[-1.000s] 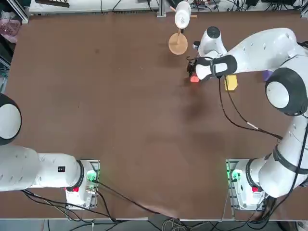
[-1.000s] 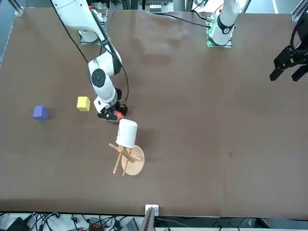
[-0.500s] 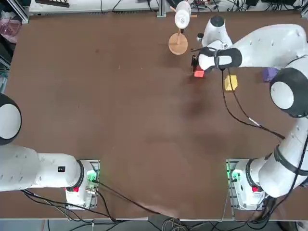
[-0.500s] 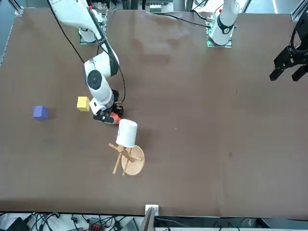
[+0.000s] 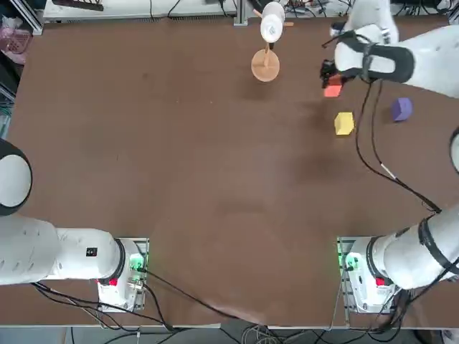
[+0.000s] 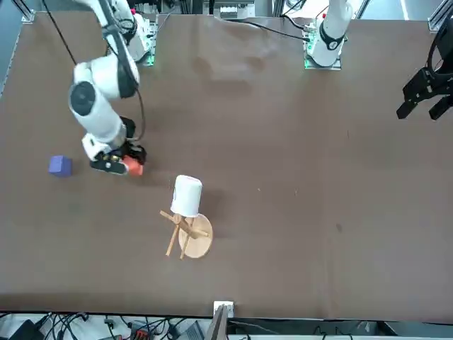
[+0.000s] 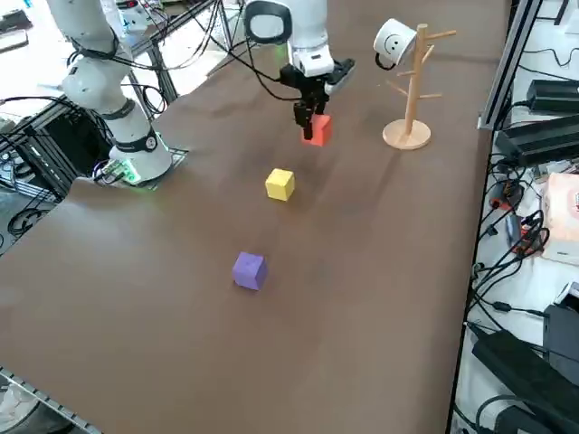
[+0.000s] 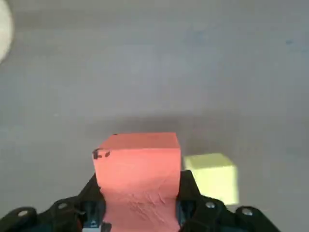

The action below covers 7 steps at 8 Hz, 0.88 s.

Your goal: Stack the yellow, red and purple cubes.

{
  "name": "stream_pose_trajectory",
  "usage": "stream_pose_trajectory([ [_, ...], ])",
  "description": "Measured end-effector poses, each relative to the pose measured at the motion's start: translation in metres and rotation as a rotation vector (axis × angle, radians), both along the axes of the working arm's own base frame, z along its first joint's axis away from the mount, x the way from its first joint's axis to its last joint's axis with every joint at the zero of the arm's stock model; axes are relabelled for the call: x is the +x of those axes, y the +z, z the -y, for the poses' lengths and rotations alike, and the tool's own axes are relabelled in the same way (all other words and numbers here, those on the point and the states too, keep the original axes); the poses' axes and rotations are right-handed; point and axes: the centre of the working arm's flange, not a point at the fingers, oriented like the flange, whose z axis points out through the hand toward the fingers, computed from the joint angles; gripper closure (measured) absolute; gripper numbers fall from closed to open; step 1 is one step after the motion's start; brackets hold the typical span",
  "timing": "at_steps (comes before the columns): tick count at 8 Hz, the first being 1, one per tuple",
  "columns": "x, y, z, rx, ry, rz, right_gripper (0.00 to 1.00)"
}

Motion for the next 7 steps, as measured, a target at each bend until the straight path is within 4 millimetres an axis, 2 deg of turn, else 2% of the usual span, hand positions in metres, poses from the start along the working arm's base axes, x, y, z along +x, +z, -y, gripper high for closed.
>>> stream_pose_trajectory([
  [1,-0.01,-0.003,0.026,0.002,0.017,-0.005,0.31],
  [2,-0.022,-0.013,0.042,0.006,0.023,0.007,0.31],
  [5,-0.061,-0.058,0.06,0.016,0.042,0.06,0.31],
  [7,-0.069,-0.067,0.081,0.013,0.041,0.055,0.31],
])
